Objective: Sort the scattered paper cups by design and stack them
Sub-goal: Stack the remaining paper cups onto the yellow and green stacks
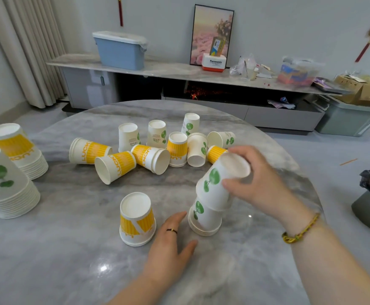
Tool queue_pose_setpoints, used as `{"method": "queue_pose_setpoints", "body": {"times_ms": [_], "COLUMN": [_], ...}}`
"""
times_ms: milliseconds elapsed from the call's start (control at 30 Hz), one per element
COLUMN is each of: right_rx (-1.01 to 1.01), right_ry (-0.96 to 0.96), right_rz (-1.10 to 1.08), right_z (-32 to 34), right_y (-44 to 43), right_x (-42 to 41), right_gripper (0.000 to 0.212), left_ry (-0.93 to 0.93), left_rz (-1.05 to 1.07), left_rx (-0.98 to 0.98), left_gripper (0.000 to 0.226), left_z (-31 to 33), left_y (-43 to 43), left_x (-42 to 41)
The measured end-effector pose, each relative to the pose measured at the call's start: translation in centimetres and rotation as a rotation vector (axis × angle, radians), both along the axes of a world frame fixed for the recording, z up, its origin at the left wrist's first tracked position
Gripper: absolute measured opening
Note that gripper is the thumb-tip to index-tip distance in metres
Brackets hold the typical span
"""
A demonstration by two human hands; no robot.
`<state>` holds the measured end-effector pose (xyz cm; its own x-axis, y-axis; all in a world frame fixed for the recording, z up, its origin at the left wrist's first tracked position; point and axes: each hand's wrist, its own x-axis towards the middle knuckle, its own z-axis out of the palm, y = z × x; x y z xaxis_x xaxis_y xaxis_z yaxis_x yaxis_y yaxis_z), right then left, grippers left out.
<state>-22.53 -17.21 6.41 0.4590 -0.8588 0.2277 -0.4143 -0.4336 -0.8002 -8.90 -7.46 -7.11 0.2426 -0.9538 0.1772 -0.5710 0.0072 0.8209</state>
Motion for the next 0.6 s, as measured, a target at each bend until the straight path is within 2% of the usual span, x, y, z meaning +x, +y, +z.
{"method": "queue_pose_setpoints", "body": {"times_ms": [133, 267, 333, 467, 533, 600], "right_rx": [0.055, 0.058, 0.082, 0.099, 0.11, 0.081], "right_ry": [0.14, 0.204, 0.186, 0.117, 0.075, 0.079], "right_rz": [-0.002, 0.011, -0.005, -0.025, -0.006, -0.017], "right_z": [-2.6, -5.1, -6.0, -7.0, -7.3, -7.5], "right_y": [0.5, 1.1, 1.3, 1.5, 1.7, 1.6], "right_x": [1.8, 3.1, 3.4, 4.2, 5.2, 6.2], "right_gripper": [0.052, 0.054, 0.06, 0.074, 0.082, 0.082], "left_ry": [-0.082, -0.135, -0.077, 0.091, 0.094, 0.119], "left_rz": [-0.055, 0.086, 0.165, 0.347, 0.431, 0.48], "left_rx": [-0.129, -0.288, -0.335, -0.309, -0.25, -0.184], "left_gripper": [0.035, 0.017, 0.015, 0.007, 0.028, 0.018], "left_z": [0.0, 1.0, 2.2, 4.5, 5.0, 5.3], "left_y": [3.4, 5.3, 5.4, 4.4, 3.4, 2.1], "left_x": [2.1, 4.4, 5.4, 7.6, 9.0, 10.5]}}
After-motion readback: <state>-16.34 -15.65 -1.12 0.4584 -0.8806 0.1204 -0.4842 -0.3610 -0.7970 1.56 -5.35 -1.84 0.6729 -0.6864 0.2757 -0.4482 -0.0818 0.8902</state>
